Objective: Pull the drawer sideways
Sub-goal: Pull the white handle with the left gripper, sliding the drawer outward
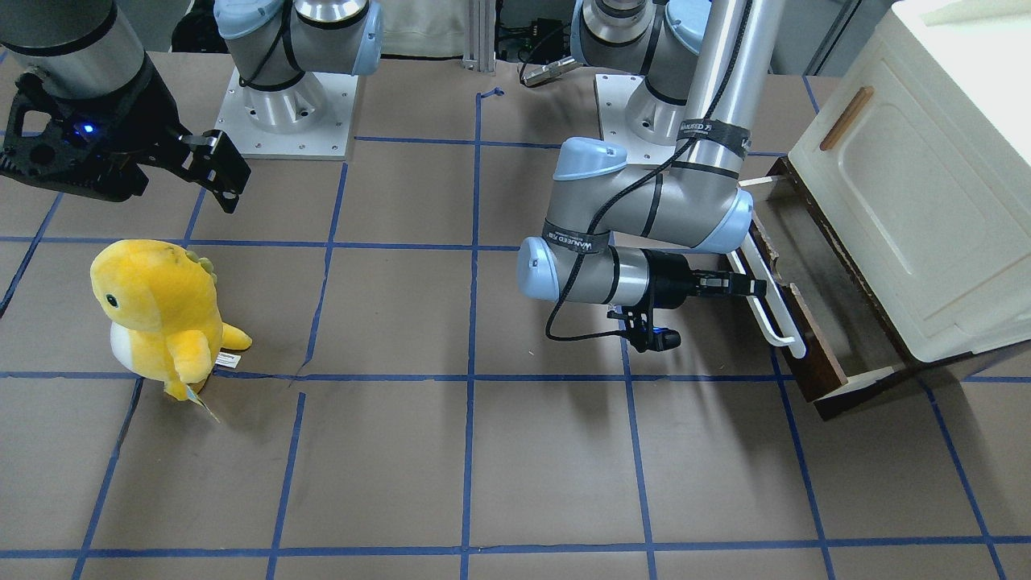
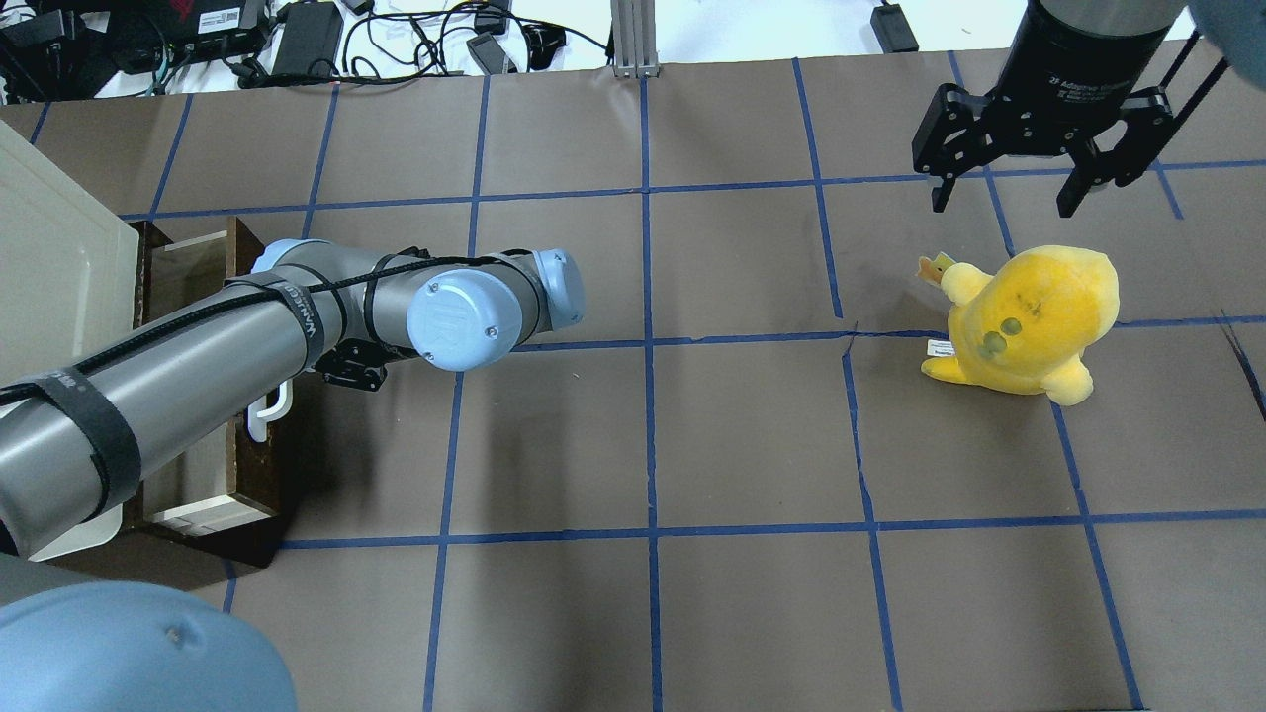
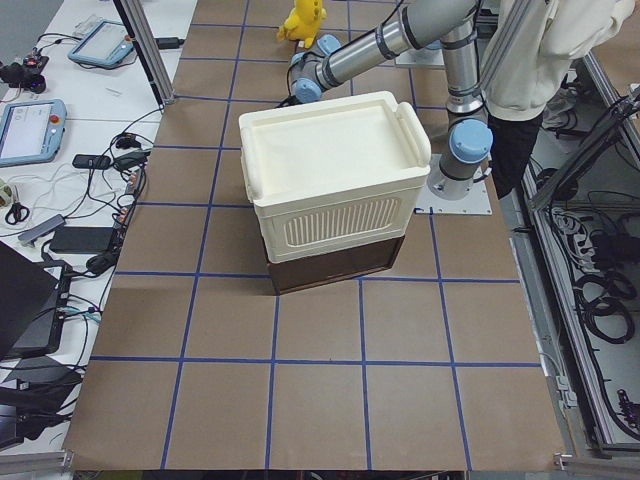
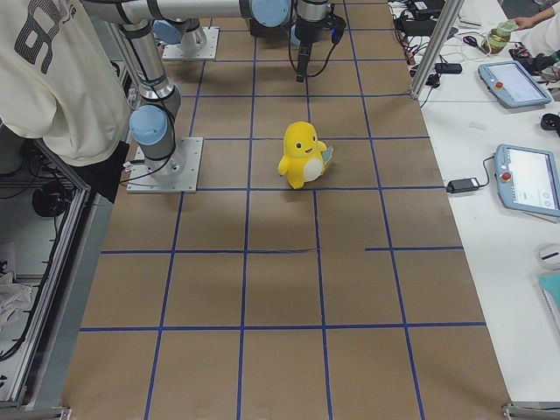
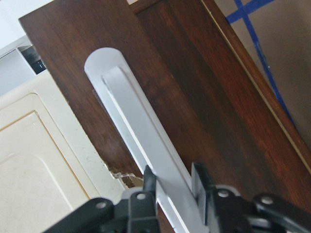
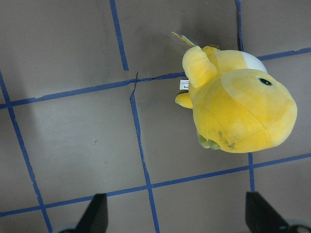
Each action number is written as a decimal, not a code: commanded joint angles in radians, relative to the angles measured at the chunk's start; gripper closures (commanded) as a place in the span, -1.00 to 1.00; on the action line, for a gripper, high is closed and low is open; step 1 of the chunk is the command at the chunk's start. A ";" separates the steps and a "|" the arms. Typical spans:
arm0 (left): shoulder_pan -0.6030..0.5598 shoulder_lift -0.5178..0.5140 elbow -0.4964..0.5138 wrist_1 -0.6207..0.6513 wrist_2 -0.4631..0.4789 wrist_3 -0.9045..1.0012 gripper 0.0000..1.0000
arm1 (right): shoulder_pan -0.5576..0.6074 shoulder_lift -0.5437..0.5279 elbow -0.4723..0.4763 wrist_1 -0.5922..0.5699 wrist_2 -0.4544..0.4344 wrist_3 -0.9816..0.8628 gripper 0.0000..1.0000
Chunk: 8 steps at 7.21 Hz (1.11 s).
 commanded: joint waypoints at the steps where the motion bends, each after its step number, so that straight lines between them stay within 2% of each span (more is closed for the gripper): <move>1: -0.020 -0.002 -0.001 0.001 0.002 0.002 0.54 | 0.000 0.000 0.000 0.000 0.000 0.000 -1.00; 8: -0.048 -0.002 -0.001 0.000 0.005 0.003 0.51 | -0.001 0.000 0.000 0.000 0.000 0.000 -1.00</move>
